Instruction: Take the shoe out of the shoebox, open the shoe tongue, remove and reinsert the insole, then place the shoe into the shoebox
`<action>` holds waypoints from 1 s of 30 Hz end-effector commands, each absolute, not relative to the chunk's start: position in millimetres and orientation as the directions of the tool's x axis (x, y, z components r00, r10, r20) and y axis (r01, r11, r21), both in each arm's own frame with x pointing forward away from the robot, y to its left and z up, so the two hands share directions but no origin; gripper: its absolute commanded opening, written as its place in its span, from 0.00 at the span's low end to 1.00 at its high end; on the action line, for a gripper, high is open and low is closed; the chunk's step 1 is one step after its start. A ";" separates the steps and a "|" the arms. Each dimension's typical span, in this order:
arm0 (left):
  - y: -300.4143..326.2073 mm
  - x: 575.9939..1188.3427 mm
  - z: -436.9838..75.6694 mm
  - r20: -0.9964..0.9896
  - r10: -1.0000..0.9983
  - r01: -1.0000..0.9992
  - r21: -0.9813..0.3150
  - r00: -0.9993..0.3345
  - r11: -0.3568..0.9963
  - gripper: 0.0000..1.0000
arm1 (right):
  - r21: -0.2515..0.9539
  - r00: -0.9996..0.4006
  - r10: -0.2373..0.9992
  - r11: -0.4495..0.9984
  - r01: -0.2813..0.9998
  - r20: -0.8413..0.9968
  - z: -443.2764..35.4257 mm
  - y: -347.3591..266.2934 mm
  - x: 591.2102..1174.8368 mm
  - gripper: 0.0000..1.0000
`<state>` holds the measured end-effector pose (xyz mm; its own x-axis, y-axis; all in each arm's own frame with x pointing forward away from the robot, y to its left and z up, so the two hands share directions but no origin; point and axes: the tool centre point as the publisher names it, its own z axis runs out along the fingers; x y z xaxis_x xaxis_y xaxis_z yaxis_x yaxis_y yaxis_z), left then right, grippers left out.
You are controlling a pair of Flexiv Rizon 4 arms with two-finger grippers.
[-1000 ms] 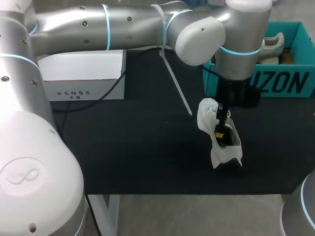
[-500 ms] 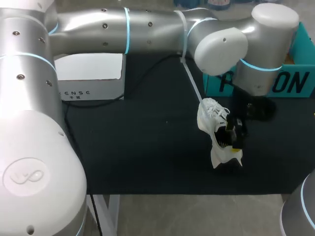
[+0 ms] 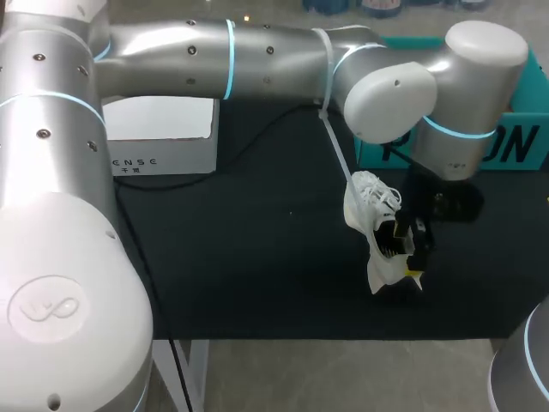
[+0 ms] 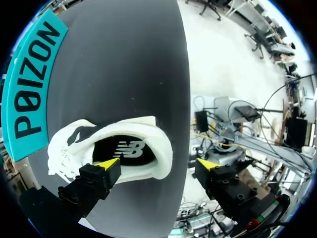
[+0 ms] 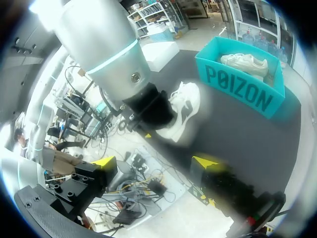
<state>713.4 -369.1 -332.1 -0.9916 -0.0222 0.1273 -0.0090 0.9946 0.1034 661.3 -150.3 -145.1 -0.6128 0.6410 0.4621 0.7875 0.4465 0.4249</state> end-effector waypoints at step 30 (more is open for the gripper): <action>-377.7 710.6 -364.4 0.096 -0.042 -0.033 0.091 -0.994 0.995 0.91 | 0.422 -0.612 0.642 0.447 0.788 0.462 -145.4 -150.3 661.8 1.00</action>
<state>710.4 -372.5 -362.4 -0.9944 -0.0416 0.0975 -0.0340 0.9963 0.0787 661.3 -150.4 -145.1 -0.6128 0.6410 0.4621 0.7875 0.4465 0.4249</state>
